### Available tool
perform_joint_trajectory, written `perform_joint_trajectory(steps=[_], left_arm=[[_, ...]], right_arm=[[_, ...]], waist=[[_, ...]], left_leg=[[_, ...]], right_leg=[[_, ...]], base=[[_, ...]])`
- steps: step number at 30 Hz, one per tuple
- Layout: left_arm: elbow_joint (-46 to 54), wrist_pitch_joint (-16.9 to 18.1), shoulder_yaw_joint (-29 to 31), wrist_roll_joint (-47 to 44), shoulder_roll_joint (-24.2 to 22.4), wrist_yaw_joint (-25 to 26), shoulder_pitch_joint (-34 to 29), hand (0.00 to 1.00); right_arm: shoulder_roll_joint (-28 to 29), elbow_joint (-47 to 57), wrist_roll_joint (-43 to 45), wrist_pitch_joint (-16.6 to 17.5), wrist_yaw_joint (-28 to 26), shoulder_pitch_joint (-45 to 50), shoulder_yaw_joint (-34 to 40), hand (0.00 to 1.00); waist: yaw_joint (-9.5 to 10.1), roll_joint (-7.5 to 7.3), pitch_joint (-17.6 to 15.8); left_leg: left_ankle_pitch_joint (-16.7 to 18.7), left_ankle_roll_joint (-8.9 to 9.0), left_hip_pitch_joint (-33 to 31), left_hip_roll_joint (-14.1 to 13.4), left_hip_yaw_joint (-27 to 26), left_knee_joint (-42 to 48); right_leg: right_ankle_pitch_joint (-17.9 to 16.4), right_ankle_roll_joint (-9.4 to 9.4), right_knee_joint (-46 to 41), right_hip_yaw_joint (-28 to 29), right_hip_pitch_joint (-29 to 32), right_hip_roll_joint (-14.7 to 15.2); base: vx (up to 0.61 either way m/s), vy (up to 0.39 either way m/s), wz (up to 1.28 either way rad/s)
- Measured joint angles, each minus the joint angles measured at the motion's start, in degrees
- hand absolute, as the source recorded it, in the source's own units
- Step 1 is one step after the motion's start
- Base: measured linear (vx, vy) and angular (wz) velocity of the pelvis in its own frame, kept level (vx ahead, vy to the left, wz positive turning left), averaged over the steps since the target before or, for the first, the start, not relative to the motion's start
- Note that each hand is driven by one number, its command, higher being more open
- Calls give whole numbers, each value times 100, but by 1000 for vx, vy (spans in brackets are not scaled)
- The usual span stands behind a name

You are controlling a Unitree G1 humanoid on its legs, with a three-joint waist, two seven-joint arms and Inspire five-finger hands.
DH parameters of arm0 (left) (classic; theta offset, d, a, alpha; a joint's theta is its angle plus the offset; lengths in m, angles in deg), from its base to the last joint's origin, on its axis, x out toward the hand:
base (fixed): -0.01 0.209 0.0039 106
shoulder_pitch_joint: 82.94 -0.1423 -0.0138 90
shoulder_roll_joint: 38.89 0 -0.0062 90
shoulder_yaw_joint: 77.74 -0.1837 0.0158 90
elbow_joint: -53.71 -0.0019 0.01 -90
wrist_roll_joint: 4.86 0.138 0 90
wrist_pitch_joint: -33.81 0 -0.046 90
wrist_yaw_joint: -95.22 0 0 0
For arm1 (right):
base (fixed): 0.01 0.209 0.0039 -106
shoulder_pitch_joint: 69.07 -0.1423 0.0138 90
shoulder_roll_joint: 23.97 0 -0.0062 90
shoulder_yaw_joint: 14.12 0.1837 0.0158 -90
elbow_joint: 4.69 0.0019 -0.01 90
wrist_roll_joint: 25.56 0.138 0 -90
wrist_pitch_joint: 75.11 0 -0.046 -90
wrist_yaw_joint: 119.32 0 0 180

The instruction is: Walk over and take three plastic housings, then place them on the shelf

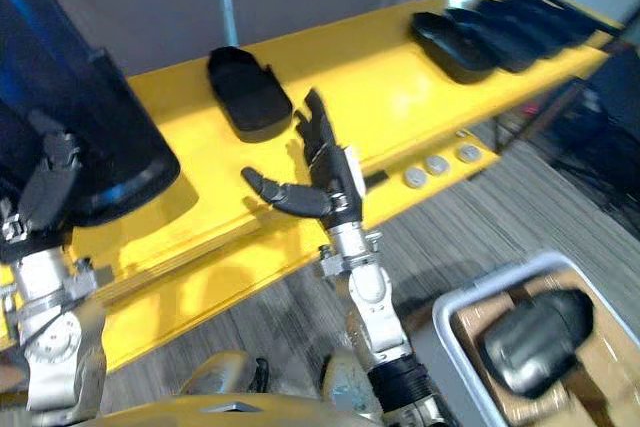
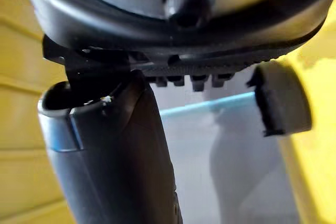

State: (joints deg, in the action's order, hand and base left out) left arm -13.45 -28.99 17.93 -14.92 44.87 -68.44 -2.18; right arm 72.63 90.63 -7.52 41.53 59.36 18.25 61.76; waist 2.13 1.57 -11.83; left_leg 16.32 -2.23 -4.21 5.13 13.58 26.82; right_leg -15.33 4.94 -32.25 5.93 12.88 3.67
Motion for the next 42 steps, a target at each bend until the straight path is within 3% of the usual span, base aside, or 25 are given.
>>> perform_joint_trajectory(steps=[1, 2, 3, 5, 7, 9, 11, 19, 21, 22, 23, 24, 26, 27, 28, 29, 30, 31, 32, 33, 34, 37, 39, 42], left_arm=[[-9, -1, -55, -69, 16, -24, 32, 0], [18, 4, -90, -117, 19, -33, -24, 0], [-15, 7, -96, -116, -90, -33, -77, 0], [-14, -21, -164, -230, -354, -131, -256, 0], [-40, -30, -181, -327, -404, -304, -257, 0], [-40, -30, -235, -378, -468, -507, -239, 0], [-41, -28, -315, -348, -477, -614, -234, 0], [-42, -130, -330, -274, -486, -701, -308, 0], [-57, -130, -315, -274, -514, -701, -392, 0], [-88, -129, -308, -253, -534, -708, -419, 0], [-137, -117, -308, -211, -502, -706, -431, 0], [-308, -72, -298, -49, -498, -697, -428, 0], [-459, -50, -295, 82, -494, -664, -422, 0], [-615, -52, -298, 177, -474, -680, -422, 0], [-665, -52, -307, 182, -474, -722, -420, 0], [-696, -66, -323, 184, -476, -810, -415, 0], [-682, -68, -354, 147, -461, -958, -355, 0], [-692, -74, -350, 143, -413, -1036, -278, 0], [-683, -156, -342, 126, -274, -1102, -198, 0], [-672, -267, -281, 64, -193, -1202, -178, 0], [-666, -318, -256, 17, -147, -1253, -165, 0], [-666, -736, -186, -262, -14, -1263, -74, 0], [-660, -1006, -313, -275, -22, -1212, 40, 0], [-644, -1318, -473, -331, -15, -1202, 41, 0]], right_arm=[[-8, 146, -35, 2, 43, -5, 78, 100], [21, 456, -70, 7, 108, -21, 197, 100], [-26, 726, -83, 72, 134, -105, 289, 100], [-251, 959, -65, 143, 114, -309, 427, 100], [-403, 1084, 61, 156, 16, -442, 648, 100], [-439, 1081, 60, 120, -27, -368, 980, 100], [-412, 1079, 181, 111, -74, -146, 1159, 100], [-115, 996, 600, -16, -756, 261, 1215, 100], [-106, 746, 593, -84, -834, 322, 1210, 100], [-79, 631, 595, -120, -836, 326, 1222, 100], [-28, 524, 609, -155, -838, 328, 1221, 100], [21, 398, 745, -168, -839, 321, 1234, 100], [26, 383, 819, -176, -839, 319, 1210, 100], [-14, 383, 823, -174, -839, 282, 1199, 100], [-30, 383, 822, -173, -830, 281, 1203, 100], [-74, 383, 824, -171, -784, 288, 1227, 100], [-108, 357, 808, -162, -686, 303, 1322, 100], [-65, 268, 806, -140, -653, 307, 1393, 100], [134, 69, 760, -156, -529, 337, 1478, 100], [251, -24, 745, -158, -498, 390, 1444, 100], [316, -24, 742, -158, -500, 404, 1421, 100], [378, 157, 644, -158, -516, 445, 1320, 100], [377, 626, 643, -156, -541, 558, 1360, 100], [361, 800, 608, -165, -655, 613, 1359, 100]], waist=[[-18, -39, 24], [-5, -187, 154], [18, -244, 284], [34, 14, 438], [38, 93, 487], [-76, 100, 490], [-84, 107, 495], [-71, 147, 513], [-100, 70, 459], [-123, -46, 356], [-125, -18, 347], [-151, -42, 315], [-184, 0, 326], [-286, 47, 340], [-329, 88, 355], [-431, 231, 376], [-464, 358, 382], [-450, 294, 351], [-372, 66, 286], [-229, 33, 293], [-203, 29, 289], [-263, -115, 353], [-327, -214, 413], [-398, -167, 396]], left_leg=[[28, 80, 75, 52, 145, -24], [125, 250, 153, 123, 264, -6], [268, 466, 187, 91, 299, 74], [270, 621, 180, -346, 87, 16], [112, 739, 216, -639, -377, -262], [-142, 693, 317, -828, -1099, -562], [-255, 626, 502, -854, -1402, -802], [-449, 564, 581, -638, -1401, -978], [-541, 703, 275, -523, -1461, -385], [-530, 587, 104, -494, -1572, -57], [-421, 454, 44, -715, -1738, 139], [-441, 495, -64, -1223, -1795, 319], [-493, 559, -119, -1505, -1772, 306], [-568, 584, -110, -1689, -1779, 270], [-589, 602, -80, -1726, -1785, 238], [-630, 730, 81, -1768, -1840, -11], [-413, 1171, 335, -1752, -1993, -385], [-295, 1318, 418, -1667, -2105, -486], [-236, 1112, 432, -1457, -2350, -389], [-176, 997, 292, -1512, -2538, -294], [-180, 944, 247, -1566, -2630, -301], [-402, 785, 184, -1450, -2672, -701], [-515, 669, 111, -1234, -2645, -827], [-532, 650, 51, -1165, -2585, -809]], right_leg=[[136, 97, 259, 87, -6, 26], [775, -3, 860, -7, -26, 160], [978, 83, 1039, -253, -118, 283], [1037, -54, 1392, -732, -450, 82], [1074, -166, 1655, -1051, -663, -1], [1083, -229, 1957, -1447, -1025, 35], [1070, -251, 2121, -1619, -1275, 75], [1081, -223, 2423, -1769, -1515, 277], [1084, -221, 2441, -1836, -1569, 486], [1105, -184, 2433, -1853, -1652, 641], [1094, -176, 2401, -1872, -1712, 706], [1041, -134, 2284, -1839, -1720, 804], [938, -53, 2099, -1802, -1631, 981], [778, 184, 1765, -1665, -1399, 1246], [749, 240, 1666, -1615, -1335, 1342], [759, 382, 1596, -1529, -1283, 1449], [872, 647, 1606, -1433, -1264, 1530], [940, 752, 1636, -1344, -1228, 1643], [1330, 627, 1872, -1271, -1242, 1837], [1988, 388, 2288, -1550, -1215, 1783], [2142, 322, 2410, -1724, -1176, 1727], [2029, 364, 2709, -1894, -1380, 1169], [2031, 347, 3057, -2012, -1534, 1125], [1987, 283, 3140, -2010, -1580, 1126]], base=[[308, -211, 147], [418, -355, 124], [412, -352, 113], [371, -314, 90], [227, -242, 78], [159, -171, 87], [94, -78, 54], [1, 20, 14], [-66, 85, 22], [-85, 93, 21], [-99, 87, 11], [-98, 98, 3], [-99, 228, -3], [-131, 365, -8], [-144, 522, -9], [-74, 549, -13], [-59, 592, -13], [-70, 568, -39], [-105, 496, -63], [-148, 519, -72], [-113, 373, -49], [-7, 189, -11], [15, 79, 21], [-16, 34, 15]])
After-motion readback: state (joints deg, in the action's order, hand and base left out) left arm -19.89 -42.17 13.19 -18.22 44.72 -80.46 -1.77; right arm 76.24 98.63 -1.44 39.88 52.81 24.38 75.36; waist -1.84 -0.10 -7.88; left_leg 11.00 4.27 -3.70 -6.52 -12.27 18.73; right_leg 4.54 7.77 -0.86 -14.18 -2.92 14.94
